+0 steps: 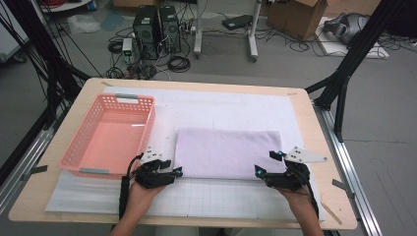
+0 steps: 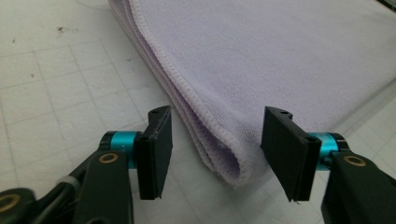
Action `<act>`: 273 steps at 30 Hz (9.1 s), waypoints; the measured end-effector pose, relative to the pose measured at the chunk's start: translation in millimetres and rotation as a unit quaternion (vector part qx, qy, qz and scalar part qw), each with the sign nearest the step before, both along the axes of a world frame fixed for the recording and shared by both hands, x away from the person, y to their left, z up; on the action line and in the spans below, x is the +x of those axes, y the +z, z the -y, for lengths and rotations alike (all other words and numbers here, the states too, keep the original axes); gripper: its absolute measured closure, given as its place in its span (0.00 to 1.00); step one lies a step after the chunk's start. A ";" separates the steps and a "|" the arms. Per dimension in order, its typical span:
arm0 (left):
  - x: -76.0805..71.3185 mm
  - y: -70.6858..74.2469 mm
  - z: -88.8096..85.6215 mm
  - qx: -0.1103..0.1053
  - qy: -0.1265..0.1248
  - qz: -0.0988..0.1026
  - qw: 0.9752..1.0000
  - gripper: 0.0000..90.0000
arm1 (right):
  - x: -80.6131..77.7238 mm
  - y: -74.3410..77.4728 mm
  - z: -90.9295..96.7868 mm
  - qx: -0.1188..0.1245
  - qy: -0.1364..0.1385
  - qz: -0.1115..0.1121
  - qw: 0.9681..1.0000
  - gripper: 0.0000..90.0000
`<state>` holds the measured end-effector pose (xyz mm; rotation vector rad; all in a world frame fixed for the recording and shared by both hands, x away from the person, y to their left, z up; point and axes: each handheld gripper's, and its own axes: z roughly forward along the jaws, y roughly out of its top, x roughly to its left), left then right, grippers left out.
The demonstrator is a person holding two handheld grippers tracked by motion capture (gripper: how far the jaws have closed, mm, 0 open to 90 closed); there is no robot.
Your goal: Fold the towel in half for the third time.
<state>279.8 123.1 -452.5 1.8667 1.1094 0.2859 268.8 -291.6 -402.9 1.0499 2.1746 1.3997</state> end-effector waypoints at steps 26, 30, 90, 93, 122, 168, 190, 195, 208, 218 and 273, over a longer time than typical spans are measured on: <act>-0.7 -1.3 5.4 -0.020 0.007 -0.026 0.999 0.86 | 128.9 6.3 -124.9 -0.085 0.085 -0.082 0.989 0.28; -0.6 -1.6 4.2 -0.027 0.009 -0.030 0.999 0.86 | 141.2 2.6 -147.0 -0.098 0.099 -0.090 0.986 0.29; -4.3 58.2 16.1 -0.103 -0.042 0.002 0.994 0.90 | 176.1 26.4 -183.7 -0.078 0.191 -0.070 0.976 0.90; 0.7 64.9 28.4 -0.106 -0.054 0.003 0.993 0.89 | 175.1 29.1 -172.1 -0.075 0.186 -0.060 0.978 0.90; 35.1 62.9 139.0 -0.084 -0.104 -0.018 0.991 0.81 | 176.0 17.8 -63.8 -0.095 0.125 -0.048 0.986 0.90; 14.8 20.4 21.3 -0.055 -0.063 0.061 0.995 0.45 | 66.1 -0.2 43.9 -0.063 -0.050 -0.061 0.995 0.58; -1.0 20.2 6.8 -0.058 -0.058 0.068 0.994 0.45 | 30.1 -12.6 4.6 -0.056 -0.084 -0.108 0.989 0.91; -0.9 20.2 8.4 -0.060 -0.061 0.067 0.994 0.45 | 29.7 -15.4 17.5 -0.031 -0.106 -0.148 0.983 0.59; -0.5 19.7 6.2 -0.063 -0.057 0.063 0.994 0.46 | 18.0 -6.9 26.6 -0.027 -0.087 -0.128 0.988 0.94; 0.0 20.0 4.8 -0.065 -0.055 0.063 0.994 0.46 | 16.3 -8.3 44.4 -0.078 -0.150 -0.174 0.970 0.64; 1.5 17.6 5.3 -0.072 -0.064 0.067 0.993 0.44 | 98.7 -12.5 21.5 -0.077 -0.203 -0.087 0.972 0.70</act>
